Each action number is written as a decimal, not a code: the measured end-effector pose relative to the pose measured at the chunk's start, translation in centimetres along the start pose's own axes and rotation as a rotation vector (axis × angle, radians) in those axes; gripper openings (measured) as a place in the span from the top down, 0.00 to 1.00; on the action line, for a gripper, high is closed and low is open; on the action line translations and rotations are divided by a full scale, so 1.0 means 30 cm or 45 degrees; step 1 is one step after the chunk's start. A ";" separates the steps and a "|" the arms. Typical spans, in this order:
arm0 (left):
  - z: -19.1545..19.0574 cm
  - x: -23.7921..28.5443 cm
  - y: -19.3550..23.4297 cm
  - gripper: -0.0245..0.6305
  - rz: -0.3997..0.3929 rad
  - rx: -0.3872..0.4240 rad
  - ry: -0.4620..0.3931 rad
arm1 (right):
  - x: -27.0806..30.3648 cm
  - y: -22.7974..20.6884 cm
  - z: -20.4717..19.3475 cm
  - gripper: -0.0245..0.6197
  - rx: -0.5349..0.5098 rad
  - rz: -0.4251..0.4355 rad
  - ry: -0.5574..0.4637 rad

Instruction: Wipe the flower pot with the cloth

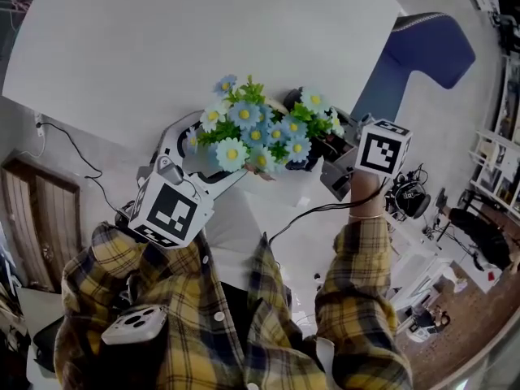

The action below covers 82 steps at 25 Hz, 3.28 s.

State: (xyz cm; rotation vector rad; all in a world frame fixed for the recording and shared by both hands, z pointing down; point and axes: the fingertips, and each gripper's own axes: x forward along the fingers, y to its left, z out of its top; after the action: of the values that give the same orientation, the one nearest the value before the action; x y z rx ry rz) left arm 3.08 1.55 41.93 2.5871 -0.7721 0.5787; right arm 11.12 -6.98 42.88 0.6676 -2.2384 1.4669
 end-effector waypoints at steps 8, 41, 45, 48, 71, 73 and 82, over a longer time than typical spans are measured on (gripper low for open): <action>-0.004 -0.002 0.021 0.34 -0.103 0.124 0.032 | 0.022 0.019 -0.028 0.91 -0.066 0.005 0.085; 0.071 0.095 0.053 0.34 -0.980 0.689 0.358 | 0.260 0.064 0.127 0.91 -0.257 0.270 0.589; 0.070 0.089 0.056 0.33 -0.988 0.674 0.353 | 0.263 0.066 0.133 0.91 -0.245 0.263 0.572; 0.068 0.093 0.056 0.34 -0.958 0.651 0.334 | 0.241 0.052 0.149 0.91 -0.236 0.229 0.526; 0.351 -0.192 0.161 0.39 -0.364 0.109 -0.104 | -0.213 0.221 0.398 0.91 -0.449 -0.176 -0.258; 0.423 -0.236 0.155 0.45 -0.310 0.079 -0.158 | -0.257 0.298 0.427 0.91 -0.518 -0.218 -0.345; 0.750 -0.350 0.008 0.57 -0.009 0.086 -0.380 | -0.495 0.689 0.424 0.91 -0.789 -0.352 -0.734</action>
State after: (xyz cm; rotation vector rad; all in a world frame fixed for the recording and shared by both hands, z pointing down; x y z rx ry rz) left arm 1.10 -4.52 17.95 2.7745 -0.8478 0.2206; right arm 10.57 -8.98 14.51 1.2170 -2.6651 0.4180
